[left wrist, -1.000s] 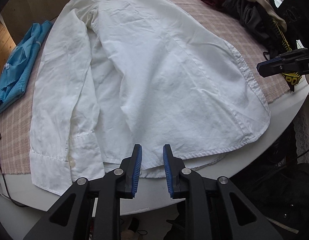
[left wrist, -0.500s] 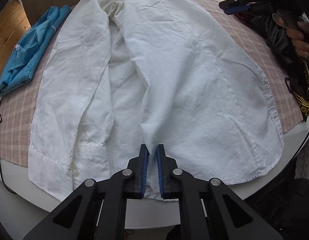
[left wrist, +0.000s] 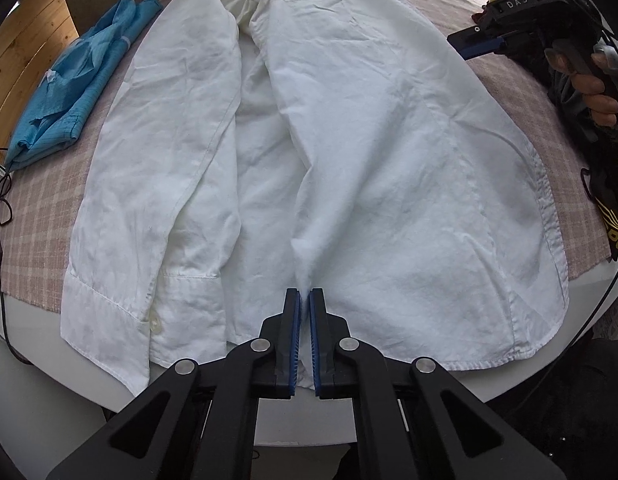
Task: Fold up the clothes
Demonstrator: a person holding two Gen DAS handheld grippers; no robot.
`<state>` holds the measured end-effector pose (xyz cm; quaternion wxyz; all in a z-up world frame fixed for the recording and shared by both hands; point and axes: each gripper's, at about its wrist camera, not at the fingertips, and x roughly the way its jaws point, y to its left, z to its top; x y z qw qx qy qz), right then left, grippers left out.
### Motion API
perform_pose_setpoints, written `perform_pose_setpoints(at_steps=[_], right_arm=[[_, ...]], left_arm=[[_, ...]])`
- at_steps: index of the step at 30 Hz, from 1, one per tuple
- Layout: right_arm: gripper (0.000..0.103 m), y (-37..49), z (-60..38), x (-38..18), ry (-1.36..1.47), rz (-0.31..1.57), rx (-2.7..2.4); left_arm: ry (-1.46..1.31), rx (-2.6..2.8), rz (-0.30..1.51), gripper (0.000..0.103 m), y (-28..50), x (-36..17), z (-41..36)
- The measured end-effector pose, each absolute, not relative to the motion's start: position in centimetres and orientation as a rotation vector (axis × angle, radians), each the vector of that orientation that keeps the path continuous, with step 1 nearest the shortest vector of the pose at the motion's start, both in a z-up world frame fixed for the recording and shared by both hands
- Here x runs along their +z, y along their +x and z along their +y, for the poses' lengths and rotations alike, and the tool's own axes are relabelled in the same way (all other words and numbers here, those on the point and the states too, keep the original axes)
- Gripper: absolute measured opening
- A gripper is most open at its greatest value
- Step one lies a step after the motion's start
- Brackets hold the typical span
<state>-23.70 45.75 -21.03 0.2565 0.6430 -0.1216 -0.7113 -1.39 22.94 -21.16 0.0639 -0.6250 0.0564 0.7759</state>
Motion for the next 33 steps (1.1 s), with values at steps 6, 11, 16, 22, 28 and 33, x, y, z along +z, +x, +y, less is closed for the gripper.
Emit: perform_pose_setpoints(at_steps=[6, 11, 16, 22, 28, 33], right_arm=[[0.021, -24.4, 44.4, -21.4, 1.772, -0.272, -1.934], [0.021, -24.5, 43.5, -21.5, 1.758, -0.274, -1.928], [0.004, -23.2, 43.5, -20.4, 1.697, -0.190, -2.013], [0.008, -23.5, 45.4, -19.3, 1.722, -0.153, -2.065], [0.031, -22.9, 47.2, -18.0, 1.733, -0.168, -2.099], [0.031, -24.0, 48.5, -15.9, 1.624, -0.235, -2.167]], left_arm=[[-1.890, 2.334, 0.178, 0.005, -3.6, -20.5, 22.7], [-1.887, 2.319, 0.189, 0.005, -3.5, -20.4, 22.9], [-1.879, 2.312, 0.200, 0.006, -3.8, -20.4, 23.0], [-1.867, 2.305, 0.198, 0.006, -4.4, -20.2, 23.0], [-1.838, 2.319, 0.132, 0.005, -4.7, -18.7, 22.2], [-1.805, 2.341, 0.144, 0.006, -4.5, -16.6, 21.9]])
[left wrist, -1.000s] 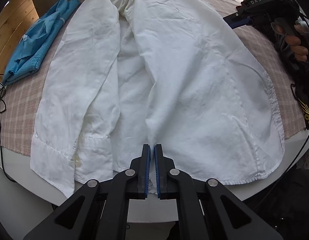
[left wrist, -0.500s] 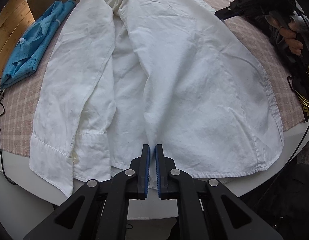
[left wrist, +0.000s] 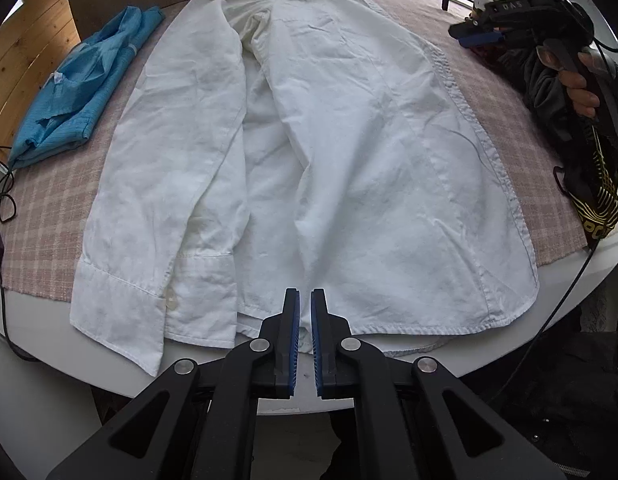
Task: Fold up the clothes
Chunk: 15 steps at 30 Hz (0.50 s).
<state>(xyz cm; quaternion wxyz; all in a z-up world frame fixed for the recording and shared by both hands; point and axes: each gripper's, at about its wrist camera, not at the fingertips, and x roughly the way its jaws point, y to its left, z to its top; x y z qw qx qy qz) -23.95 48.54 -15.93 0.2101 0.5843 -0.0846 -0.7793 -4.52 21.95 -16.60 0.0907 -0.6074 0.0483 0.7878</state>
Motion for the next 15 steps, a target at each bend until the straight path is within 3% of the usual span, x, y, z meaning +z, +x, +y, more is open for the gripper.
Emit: perform_pose_setpoints(at_steps=[6, 15], right_arm=[[0.031, -31.3, 49.8, -14.3, 1.541, -0.331, -2.259], [0.031, -44.7, 50.0, -17.1, 1.577, -0.390, -2.405]], left_arm=[[-1.795, 2.375, 0.160, 0.008, -5.5, -16.2, 22.0], [-1.886, 2.391, 0.040, 0.009, -3.0, -16.6, 21.2]])
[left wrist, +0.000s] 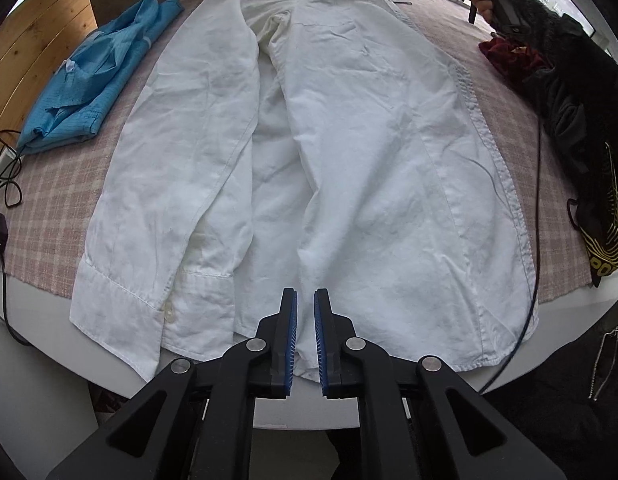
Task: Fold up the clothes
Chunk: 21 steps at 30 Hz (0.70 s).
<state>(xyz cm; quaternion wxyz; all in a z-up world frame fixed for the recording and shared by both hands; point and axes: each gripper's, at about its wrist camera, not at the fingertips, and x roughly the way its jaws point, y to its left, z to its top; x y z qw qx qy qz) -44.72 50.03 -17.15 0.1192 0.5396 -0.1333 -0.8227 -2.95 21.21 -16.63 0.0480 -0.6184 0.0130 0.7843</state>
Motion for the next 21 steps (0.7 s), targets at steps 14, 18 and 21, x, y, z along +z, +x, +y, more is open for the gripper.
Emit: perform_pose_setpoints(at_steps=[14, 18, 21], right_arm=[[0.049, -50.8, 48.4, -18.2, 1.510, -0.003, -2.300], [0.030, -50.3, 48.2, -18.9, 1.510, 0.044, -2.263], [0.004, -49.8, 48.5, -18.8, 1.532, 0.027, -2.257]], left_arm=[[-1.972, 2.383, -0.044, 0.017, -4.7, -17.5, 20.5], [-1.971, 2.380, -0.048, 0.018, -4.9, -17.5, 20.3], [-1.981, 2.370, -0.050, 0.018, -5.1, -17.6, 20.2]])
